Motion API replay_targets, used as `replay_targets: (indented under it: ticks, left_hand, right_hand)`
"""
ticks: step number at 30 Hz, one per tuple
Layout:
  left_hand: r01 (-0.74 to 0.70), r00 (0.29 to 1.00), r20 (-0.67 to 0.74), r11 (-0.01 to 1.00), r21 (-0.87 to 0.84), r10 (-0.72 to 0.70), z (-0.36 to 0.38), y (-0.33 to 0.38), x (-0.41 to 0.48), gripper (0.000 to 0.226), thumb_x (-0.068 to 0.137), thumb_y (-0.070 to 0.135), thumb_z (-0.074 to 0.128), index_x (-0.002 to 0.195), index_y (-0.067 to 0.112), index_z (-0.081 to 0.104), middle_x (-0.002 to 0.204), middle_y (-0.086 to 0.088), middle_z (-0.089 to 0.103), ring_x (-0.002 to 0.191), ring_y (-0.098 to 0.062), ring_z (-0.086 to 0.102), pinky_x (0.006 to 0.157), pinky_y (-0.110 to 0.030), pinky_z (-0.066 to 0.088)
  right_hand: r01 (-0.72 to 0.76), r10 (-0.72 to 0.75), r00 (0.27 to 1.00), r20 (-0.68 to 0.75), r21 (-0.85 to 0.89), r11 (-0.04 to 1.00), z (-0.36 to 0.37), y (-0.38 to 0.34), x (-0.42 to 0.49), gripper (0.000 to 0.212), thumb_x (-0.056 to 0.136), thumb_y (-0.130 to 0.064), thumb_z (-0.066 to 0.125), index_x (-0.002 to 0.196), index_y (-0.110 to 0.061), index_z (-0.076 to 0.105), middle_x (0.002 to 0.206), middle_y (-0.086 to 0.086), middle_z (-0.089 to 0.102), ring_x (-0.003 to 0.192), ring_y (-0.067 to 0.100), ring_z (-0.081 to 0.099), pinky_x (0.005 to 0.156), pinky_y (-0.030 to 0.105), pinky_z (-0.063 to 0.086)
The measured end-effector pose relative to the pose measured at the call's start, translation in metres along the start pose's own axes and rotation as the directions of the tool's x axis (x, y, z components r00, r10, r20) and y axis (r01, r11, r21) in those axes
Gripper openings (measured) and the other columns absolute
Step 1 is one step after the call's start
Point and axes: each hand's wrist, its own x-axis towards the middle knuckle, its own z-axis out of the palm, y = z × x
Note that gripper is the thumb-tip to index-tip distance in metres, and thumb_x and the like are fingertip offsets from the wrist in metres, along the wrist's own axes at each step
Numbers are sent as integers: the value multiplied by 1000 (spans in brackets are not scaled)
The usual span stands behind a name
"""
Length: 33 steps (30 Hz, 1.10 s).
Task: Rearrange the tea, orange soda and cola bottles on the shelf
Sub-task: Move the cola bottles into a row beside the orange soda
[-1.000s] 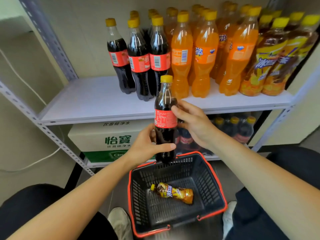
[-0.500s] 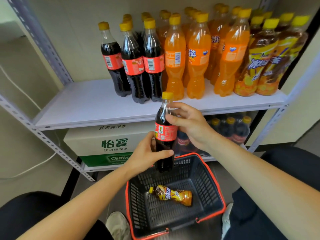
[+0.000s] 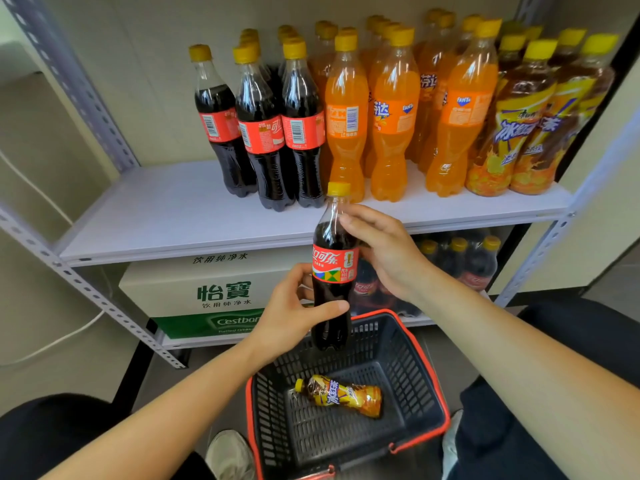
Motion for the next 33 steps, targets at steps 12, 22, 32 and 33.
replay_targets:
  ticks: [12,22,32,33]
  left_hand:
    - [-238,957,-72,903,358,281,-17,-21,8,71,69,36,94,130,38,59,110,12,62,100,-8,62,88,-37,58]
    - [-256,937,-115,873,416,329,-28,-36,18,76,67,34,94,133,38,56,118,16,70,108,-5,68,95,-36,58]
    - [-179,980,-47,955,238,195,-24,-29,22,71,66,20,97,127,29,63,111,15,73,102,-10,69,86,-12,51]
    - [-169,983,-30,961,218,180,-23,-28,22,71,66,18,97,129,24,63,111,12,74,102,-12,69,86,-13,51]
  right_hand:
    - [377,-419,908,22,-481,791,-5,-14,-10,43,86,-11,81,127,-16,69,106,-5,72,88,10,68,80,27,58]
    - [552,-554,811,188,-558,619,-8,-20,-16,13,86,-2,78,99,-2,80,102,7,76,99,11,71,85,23,57]
    - [449,-458,885,84,-415,791,-9,-15,-13,29,88,3,74,108,-18,75,112,-7,72,98,20,73,85,29,60]
    - [439,-457,887,63,-417,796,-9,-16,-13,30,88,2,75,106,-22,74,108,-11,72,97,18,74,83,28,61]
